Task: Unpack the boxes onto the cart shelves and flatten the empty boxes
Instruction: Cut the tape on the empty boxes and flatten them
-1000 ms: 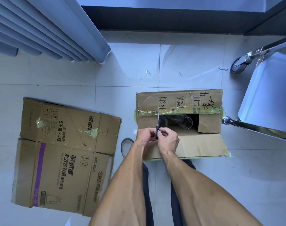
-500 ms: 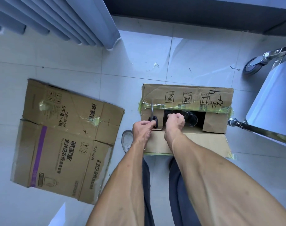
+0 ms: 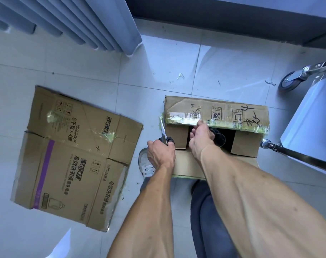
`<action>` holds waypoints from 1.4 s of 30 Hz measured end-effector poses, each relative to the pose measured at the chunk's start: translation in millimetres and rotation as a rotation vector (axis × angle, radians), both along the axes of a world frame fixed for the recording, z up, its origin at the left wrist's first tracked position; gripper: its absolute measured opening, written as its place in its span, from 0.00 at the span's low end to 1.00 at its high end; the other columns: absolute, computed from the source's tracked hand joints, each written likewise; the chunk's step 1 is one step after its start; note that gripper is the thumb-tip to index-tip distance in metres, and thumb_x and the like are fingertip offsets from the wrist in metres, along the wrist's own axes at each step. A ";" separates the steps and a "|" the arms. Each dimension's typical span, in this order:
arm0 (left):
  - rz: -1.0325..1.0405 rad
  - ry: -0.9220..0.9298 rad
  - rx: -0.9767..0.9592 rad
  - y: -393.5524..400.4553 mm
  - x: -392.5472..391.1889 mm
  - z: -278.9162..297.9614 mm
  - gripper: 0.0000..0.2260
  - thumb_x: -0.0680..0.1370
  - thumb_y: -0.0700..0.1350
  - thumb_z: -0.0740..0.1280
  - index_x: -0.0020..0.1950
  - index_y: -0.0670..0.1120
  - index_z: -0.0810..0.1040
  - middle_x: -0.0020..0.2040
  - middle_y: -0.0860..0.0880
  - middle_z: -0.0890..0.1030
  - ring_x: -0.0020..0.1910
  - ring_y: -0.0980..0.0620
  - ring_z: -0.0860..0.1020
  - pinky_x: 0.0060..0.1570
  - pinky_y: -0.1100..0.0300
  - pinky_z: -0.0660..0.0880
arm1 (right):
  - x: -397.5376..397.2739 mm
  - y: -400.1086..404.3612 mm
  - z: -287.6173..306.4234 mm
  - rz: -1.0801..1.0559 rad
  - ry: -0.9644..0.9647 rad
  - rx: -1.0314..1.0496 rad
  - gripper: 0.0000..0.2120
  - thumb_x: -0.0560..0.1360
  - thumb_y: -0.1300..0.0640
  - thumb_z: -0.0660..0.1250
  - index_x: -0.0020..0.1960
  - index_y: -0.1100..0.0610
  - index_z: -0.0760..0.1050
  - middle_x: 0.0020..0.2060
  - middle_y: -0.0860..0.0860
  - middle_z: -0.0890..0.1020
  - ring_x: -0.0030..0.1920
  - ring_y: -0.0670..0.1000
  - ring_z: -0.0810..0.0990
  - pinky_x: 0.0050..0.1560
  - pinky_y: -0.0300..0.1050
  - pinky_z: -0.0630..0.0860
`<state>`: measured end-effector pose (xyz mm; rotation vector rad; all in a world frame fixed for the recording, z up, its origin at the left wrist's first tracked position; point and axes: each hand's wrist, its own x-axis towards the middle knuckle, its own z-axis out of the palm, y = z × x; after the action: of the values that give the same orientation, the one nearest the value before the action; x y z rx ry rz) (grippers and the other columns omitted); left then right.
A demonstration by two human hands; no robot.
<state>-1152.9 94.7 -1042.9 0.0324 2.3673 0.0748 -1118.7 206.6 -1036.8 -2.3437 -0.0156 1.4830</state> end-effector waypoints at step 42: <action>-0.108 0.174 0.156 -14.8 -34.4 -13.3 0.12 0.78 0.42 0.70 0.59 0.41 0.79 0.57 0.47 0.75 0.48 0.49 0.75 0.50 0.61 0.70 | 8.6 -9.9 -13.7 0.033 0.194 0.046 0.08 0.75 0.53 0.71 0.45 0.54 0.73 0.41 0.54 0.81 0.39 0.52 0.84 0.34 0.41 0.73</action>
<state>-1187.3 79.9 -1056.2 0.2511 2.5229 0.2120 -1110.1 196.7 -1050.6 -2.1646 -0.0382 1.7017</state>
